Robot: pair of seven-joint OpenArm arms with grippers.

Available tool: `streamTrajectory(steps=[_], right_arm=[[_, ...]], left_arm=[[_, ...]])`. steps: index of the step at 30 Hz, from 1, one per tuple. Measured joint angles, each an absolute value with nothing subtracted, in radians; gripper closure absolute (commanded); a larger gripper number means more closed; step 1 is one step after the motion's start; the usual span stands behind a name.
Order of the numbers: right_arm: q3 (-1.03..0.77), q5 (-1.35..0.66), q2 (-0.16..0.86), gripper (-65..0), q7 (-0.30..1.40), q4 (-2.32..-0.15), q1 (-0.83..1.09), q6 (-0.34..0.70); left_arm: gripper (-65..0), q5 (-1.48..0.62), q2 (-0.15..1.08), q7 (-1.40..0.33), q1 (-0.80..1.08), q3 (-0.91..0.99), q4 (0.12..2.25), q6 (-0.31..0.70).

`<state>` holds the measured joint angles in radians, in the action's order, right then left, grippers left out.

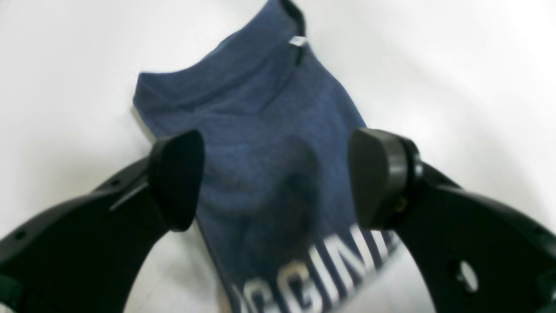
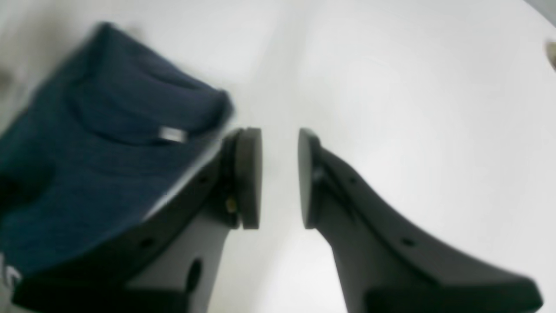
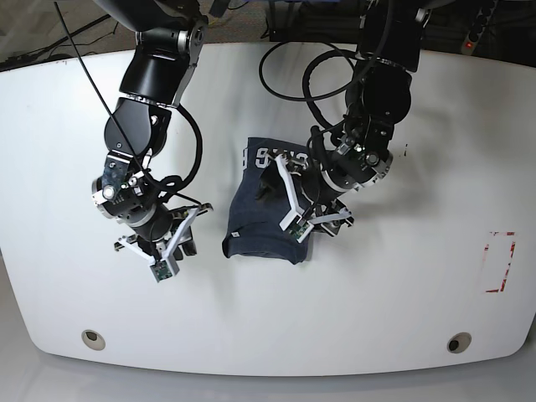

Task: Fold the T-shirt properly
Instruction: 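Grasp the folded shirt with the left gripper and drag it to the table edge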

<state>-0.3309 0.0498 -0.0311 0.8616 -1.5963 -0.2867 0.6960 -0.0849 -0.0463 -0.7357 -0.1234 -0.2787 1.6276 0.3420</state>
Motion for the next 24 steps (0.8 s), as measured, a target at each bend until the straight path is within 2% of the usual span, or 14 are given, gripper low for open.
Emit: streamTrajectory(steps=[7,11,17,21,24], right_arm=[[-0.357,0.038,-0.014,-13.5,0.858,-1.594,-0.278,0.699],[-0.361,0.039,-0.005,-13.6,0.862,-1.594,-0.261,0.699],[-0.359,0.032,-0.008,-13.3,0.860,-1.594,-0.259,0.700],[-0.368,0.031,-0.007,-13.2,0.861,-1.596,-0.259,0.699],[-0.367,0.034,-0.008,-13.2,0.861,-1.596,-0.259,0.699]], left_arm=[[-48.9,-0.095,-0.075,-0.577,-0.126,-0.358,1.446,0.196],[-48.9,-0.082,-0.072,-0.456,-0.138,-0.416,1.290,0.156],[-48.9,-0.136,-0.054,-0.398,-0.152,-0.337,1.208,0.202],[-48.9,-0.152,0.023,-0.355,-0.111,-0.287,1.231,0.229],[-48.8,-0.167,0.096,-0.379,-0.087,-0.226,1.262,0.291]])
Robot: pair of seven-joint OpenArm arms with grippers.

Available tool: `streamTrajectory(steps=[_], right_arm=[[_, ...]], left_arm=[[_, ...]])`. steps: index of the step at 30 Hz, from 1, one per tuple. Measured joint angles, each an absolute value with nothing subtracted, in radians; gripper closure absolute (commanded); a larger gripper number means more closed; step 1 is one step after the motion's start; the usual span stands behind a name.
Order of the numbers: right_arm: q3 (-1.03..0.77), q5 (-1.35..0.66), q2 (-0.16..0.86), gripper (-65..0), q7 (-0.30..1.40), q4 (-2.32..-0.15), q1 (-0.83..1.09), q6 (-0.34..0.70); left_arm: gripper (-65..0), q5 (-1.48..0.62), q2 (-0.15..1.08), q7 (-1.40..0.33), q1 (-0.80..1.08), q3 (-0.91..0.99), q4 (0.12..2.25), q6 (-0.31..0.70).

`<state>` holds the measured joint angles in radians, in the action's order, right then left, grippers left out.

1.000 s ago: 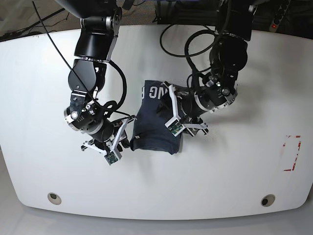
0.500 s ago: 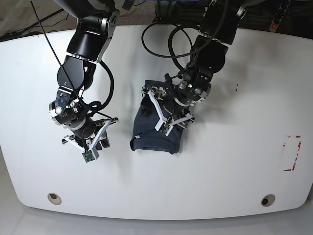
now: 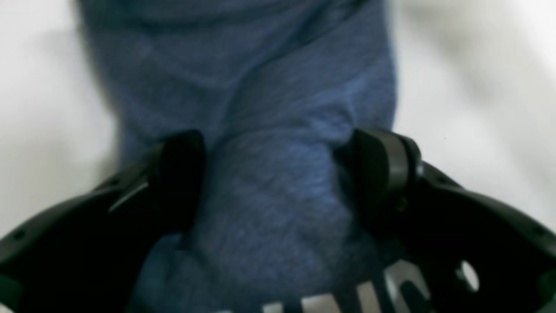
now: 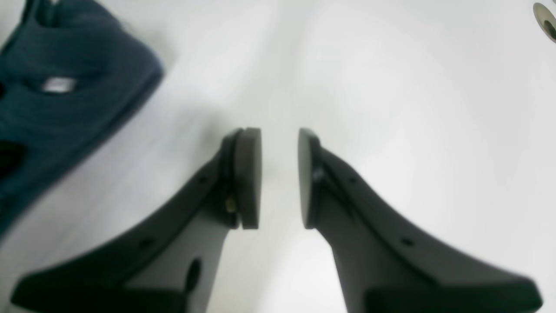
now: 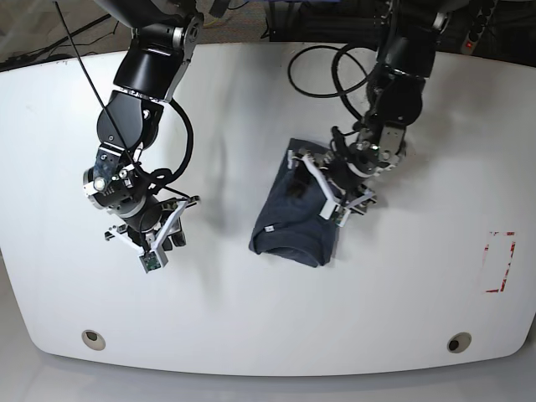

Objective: Fold the T-shirt properly

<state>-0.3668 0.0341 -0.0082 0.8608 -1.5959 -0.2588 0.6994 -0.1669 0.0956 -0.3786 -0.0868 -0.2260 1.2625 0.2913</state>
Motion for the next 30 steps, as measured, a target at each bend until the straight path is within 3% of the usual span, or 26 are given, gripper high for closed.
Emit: streamTrajectory(steps=[17,27,30], right_arm=[[-0.363,0.039,-0.009,-13.0,0.857,-1.650,-0.185,0.699],[-0.360,0.040,-0.023,-13.0,0.858,-1.727,-0.115,0.699],[-0.361,0.048,-0.041,-13.0,0.858,-1.750,-0.101,0.699]], left_arm=[[-48.5,-0.159,0.572,-0.480,0.126,0.329,1.206,0.526],[-46.8,-0.098,0.660,-0.534,0.227,0.549,1.177,0.694],[-45.4,-0.096,0.651,-0.549,0.231,0.598,1.229,0.701]])
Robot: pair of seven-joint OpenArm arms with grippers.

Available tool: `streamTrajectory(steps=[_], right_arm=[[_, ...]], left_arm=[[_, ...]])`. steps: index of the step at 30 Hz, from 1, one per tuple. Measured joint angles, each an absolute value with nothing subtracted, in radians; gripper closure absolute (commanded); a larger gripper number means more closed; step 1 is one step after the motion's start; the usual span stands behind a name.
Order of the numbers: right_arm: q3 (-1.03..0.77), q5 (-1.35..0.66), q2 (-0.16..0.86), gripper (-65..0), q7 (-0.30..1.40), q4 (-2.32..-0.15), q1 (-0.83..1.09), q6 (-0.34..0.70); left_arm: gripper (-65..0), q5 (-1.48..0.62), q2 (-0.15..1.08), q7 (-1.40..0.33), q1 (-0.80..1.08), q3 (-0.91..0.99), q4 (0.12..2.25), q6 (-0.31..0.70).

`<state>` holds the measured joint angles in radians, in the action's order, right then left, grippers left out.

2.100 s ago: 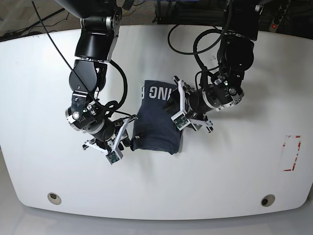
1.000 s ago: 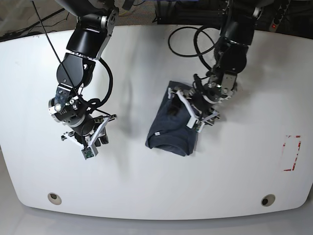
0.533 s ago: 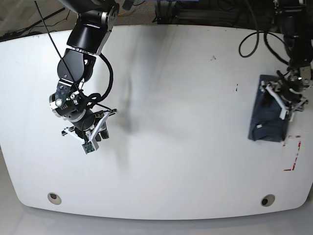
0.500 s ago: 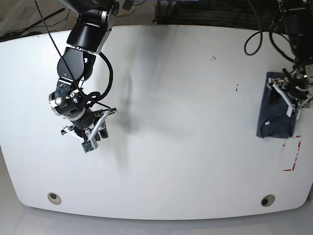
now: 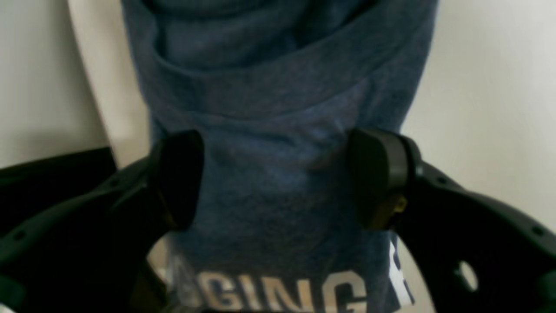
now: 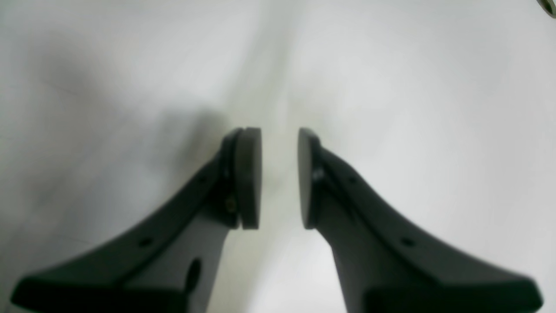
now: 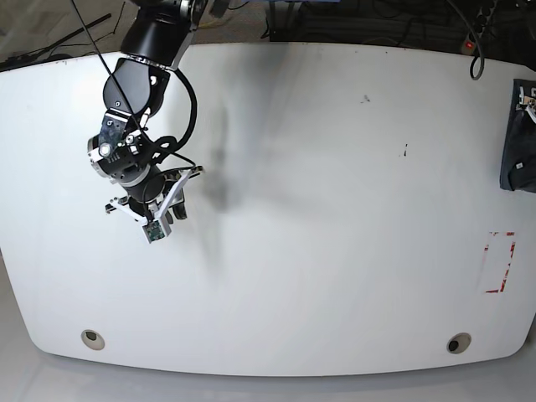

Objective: Fold the T-shirt properly

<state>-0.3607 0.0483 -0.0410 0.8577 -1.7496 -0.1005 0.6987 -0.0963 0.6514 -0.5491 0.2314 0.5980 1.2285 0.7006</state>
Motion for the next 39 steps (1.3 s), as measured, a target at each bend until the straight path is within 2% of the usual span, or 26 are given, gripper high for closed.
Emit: streamTrajectory(steps=[5,8,11,15,22,28,34,39], right_arm=[[-0.360,0.038,-0.048,-13.0,0.846,-1.758,-0.094,0.704],[-0.358,0.047,-0.019,-13.3,0.788,-1.759,-0.068,0.699],[-0.364,0.058,-0.003,-13.5,0.684,-1.758,-0.038,0.699],[-0.360,0.157,0.012,-13.6,0.509,-1.747,-0.010,0.701],[-0.371,0.289,0.020,-13.6,0.199,-1.676,0.093,0.664],[-0.405,0.221,0.039,-13.3,0.101,-1.691,0.249,0.613],[-0.424,0.055,0.043,-13.3,0.056,-1.756,0.427,0.620],[-0.461,-0.069,0.050,-13.2,0.064,-1.784,0.580,0.607]], left_arm=[[-44.6,-0.097,0.659,-0.638,0.220,0.618,1.444,0.704],[-43.5,-0.114,0.638,-0.658,0.168,0.619,1.577,0.701],[-43.3,-0.130,0.555,-0.572,0.133,0.614,1.676,0.697],[-43.3,-0.089,0.453,-0.452,0.133,0.522,1.702,0.700],[-43.3,-0.007,0.266,-0.239,0.183,0.271,1.690,0.503],[-43.2,0.039,0.135,-0.069,0.350,0.150,1.689,0.356],[-37.1,0.049,0.039,0.007,0.548,0.136,1.752,0.340],[-36.7,0.045,0.005,0.015,0.750,0.139,1.825,0.339]])
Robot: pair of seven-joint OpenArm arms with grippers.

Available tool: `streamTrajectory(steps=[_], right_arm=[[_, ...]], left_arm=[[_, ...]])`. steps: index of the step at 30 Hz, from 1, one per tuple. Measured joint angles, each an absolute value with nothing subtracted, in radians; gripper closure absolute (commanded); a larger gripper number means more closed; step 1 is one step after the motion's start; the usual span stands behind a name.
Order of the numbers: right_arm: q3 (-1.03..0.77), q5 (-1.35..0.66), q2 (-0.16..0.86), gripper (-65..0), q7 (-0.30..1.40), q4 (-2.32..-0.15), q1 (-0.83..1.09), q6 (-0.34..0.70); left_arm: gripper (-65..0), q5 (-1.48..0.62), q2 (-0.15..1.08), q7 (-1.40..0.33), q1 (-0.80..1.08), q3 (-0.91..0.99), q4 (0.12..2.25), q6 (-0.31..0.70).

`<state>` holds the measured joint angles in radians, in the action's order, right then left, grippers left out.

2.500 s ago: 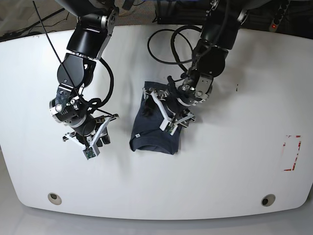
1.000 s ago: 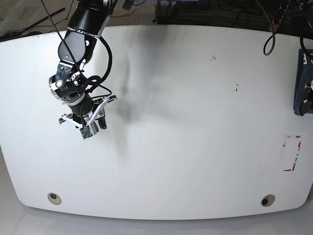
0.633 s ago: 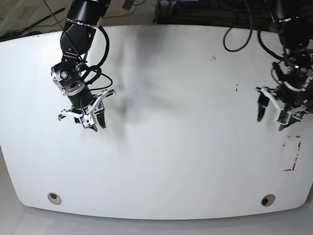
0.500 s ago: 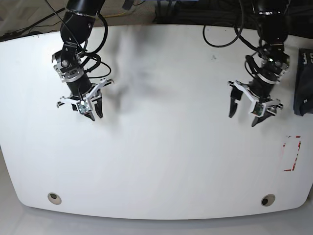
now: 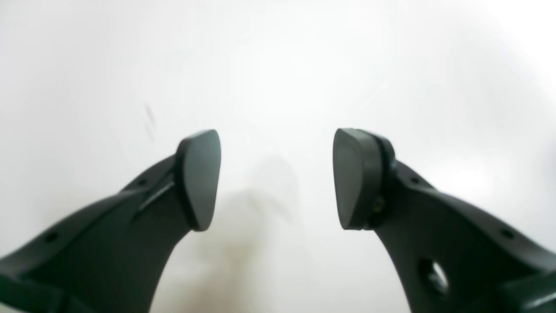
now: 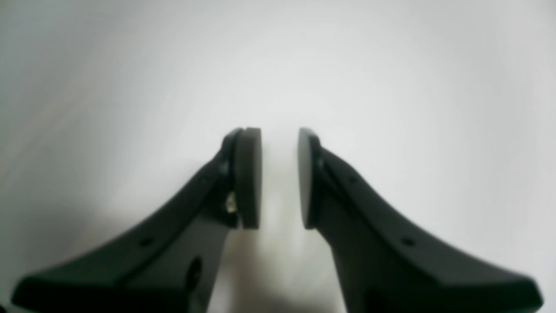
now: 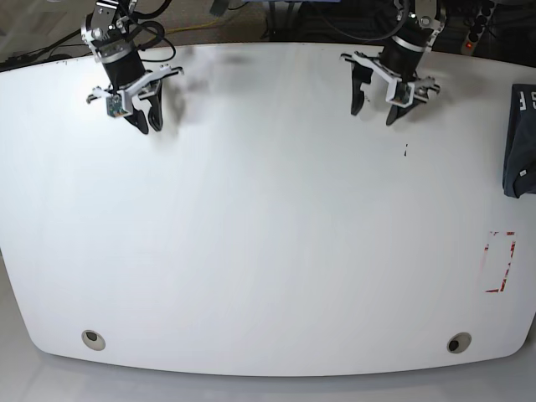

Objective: Fold the T-shirt properly

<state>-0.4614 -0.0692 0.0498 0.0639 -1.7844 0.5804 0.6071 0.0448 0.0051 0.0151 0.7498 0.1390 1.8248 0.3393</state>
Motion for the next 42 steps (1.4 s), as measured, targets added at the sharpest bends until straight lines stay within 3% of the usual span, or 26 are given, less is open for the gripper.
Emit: streamTrajectory(steps=[10,19,25,35,42], right_arm=[[-0.456,-0.189,0.045,-13.0,0.054,-1.850,0.922,0.613],[-0.385,-0.204,0.051,-13.0,0.052,-1.746,1.116,0.624],[-0.310,-0.186,0.094,-13.0,0.055,-1.518,1.041,0.605],[-0.210,-0.188,0.170,-13.0,0.042,-0.963,0.691,0.604],[-0.108,-0.191,0.214,-13.5,-0.077,-0.693,0.552,0.561]], left_arm=[[-36.9,0.041,-0.037,0.017,1.132,0.163,1.888,0.337],[-36.9,0.033,-0.033,0.014,1.176,0.212,1.692,0.332],[-36.9,0.041,-0.027,-0.002,1.042,0.258,1.445,0.299],[-36.8,0.044,0.038,0.014,0.764,0.278,1.045,0.302],[-36.8,0.045,0.075,0.010,0.578,0.276,0.765,0.299]])
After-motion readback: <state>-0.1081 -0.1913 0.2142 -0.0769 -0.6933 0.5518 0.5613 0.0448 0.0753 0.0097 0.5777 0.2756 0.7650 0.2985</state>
